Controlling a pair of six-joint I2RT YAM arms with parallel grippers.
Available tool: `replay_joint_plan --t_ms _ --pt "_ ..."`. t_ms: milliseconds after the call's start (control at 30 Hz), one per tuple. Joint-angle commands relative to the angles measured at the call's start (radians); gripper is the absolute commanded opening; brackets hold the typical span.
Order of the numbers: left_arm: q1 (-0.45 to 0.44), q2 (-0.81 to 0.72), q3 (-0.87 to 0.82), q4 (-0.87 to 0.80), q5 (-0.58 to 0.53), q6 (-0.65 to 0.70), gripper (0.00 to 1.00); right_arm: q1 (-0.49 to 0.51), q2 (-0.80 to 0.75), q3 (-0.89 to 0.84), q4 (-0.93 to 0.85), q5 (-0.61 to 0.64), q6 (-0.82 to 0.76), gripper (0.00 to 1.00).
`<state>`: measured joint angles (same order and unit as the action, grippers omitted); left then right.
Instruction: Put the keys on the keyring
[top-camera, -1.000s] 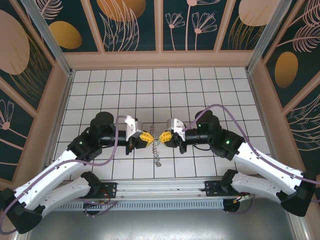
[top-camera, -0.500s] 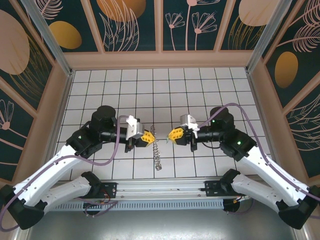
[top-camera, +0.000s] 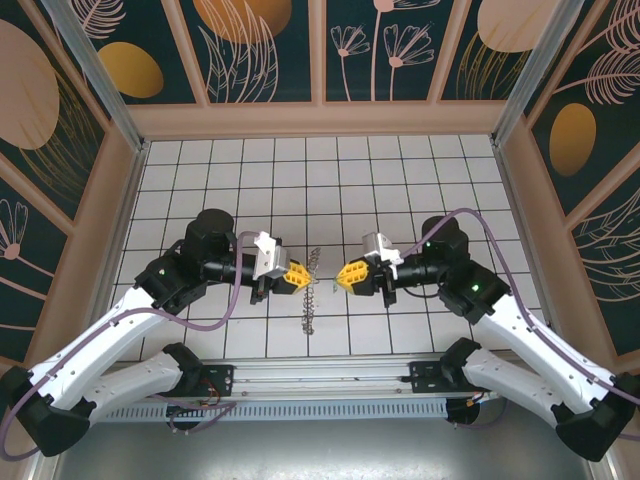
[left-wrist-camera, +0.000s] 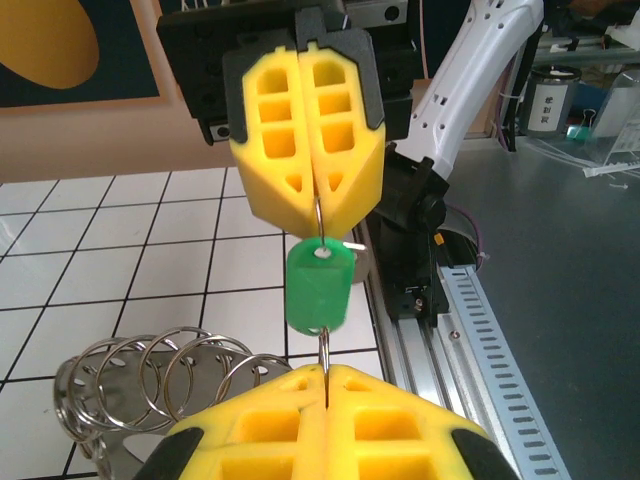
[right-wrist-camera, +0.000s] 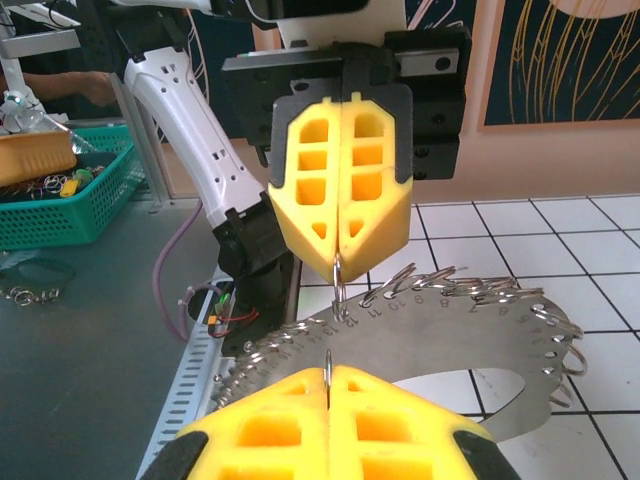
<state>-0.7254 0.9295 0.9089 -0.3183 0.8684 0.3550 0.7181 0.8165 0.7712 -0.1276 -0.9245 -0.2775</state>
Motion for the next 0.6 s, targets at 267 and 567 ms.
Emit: replay_joint_plan --t_ms 267,567 --pt "0.004 -0.023 -0.006 0.035 0.034 0.017 0.0 0.062 0.066 0.035 0.058 -0.01 0.004 0.0" --pt "0.004 -0.023 -0.005 0.031 0.032 0.017 0.0 0.073 0.078 0.042 0.093 -0.004 0.018 0.0"
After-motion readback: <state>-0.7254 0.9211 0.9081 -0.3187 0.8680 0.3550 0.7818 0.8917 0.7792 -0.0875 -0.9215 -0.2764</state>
